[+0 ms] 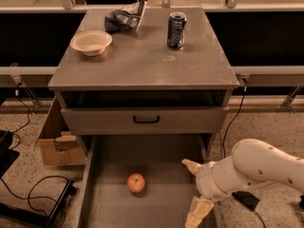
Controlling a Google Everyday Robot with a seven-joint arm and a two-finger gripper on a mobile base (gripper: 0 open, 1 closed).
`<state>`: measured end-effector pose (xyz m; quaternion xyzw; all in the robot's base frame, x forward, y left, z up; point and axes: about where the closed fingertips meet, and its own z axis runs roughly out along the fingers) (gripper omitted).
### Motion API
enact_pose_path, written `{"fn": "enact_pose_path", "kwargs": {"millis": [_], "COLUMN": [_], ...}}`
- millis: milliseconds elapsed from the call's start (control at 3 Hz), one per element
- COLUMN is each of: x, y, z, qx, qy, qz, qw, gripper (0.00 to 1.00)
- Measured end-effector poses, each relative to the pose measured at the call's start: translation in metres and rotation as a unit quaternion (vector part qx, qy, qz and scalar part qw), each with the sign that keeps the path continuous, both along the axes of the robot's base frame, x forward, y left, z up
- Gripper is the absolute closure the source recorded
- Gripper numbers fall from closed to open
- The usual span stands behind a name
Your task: Place apple into middle drawer
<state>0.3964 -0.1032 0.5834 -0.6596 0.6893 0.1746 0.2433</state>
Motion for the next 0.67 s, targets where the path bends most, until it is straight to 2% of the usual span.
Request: {"fn": "enact_pose_path", "kwargs": {"millis": [333,667], "x": [0.002,0.009], "y": [-0.039,-0.058], "z": [0.071,0.125], "qx": [-0.063,-0.136], "qy": [-0.019,-0.026], "qz": [-0.002,0.002], "qw": [0.9978,0.9903], "gripper": [0.00,0.00]}}
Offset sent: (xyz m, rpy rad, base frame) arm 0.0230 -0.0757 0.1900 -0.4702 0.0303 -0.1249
